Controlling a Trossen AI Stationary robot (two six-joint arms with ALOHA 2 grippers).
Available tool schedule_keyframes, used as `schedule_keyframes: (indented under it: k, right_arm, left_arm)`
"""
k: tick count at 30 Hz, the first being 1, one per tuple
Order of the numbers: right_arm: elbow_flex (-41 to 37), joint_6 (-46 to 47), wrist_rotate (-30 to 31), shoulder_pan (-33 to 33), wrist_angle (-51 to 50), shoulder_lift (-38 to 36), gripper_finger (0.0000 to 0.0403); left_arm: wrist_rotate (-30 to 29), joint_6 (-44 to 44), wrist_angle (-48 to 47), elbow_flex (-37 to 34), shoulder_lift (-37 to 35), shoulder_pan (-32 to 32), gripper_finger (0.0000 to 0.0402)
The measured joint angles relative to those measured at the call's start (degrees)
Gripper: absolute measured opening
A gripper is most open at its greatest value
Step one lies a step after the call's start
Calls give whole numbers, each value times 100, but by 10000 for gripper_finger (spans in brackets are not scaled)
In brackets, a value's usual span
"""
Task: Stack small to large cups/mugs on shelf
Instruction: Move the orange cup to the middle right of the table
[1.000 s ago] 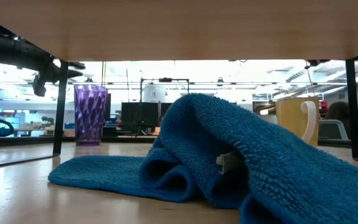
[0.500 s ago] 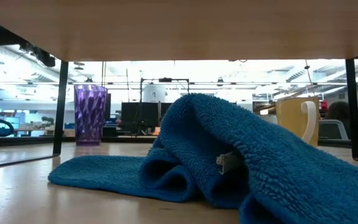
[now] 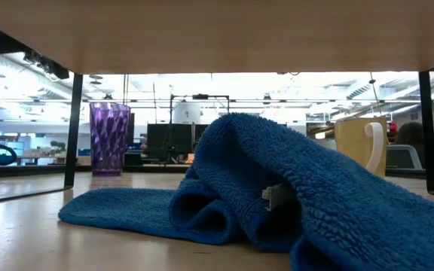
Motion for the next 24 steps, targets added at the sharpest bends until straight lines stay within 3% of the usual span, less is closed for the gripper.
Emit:
schedule_keyframes:
  k: [16, 24]
  right_arm:
    - [1247, 212, 5, 0, -186, 2038, 14]
    - [2236, -35, 6, -2, -1676, 2814, 14]
  left_arm:
    - [194, 8, 976, 0, -1, -2, 51]
    - [196, 17, 971, 0, -1, 0, 48]
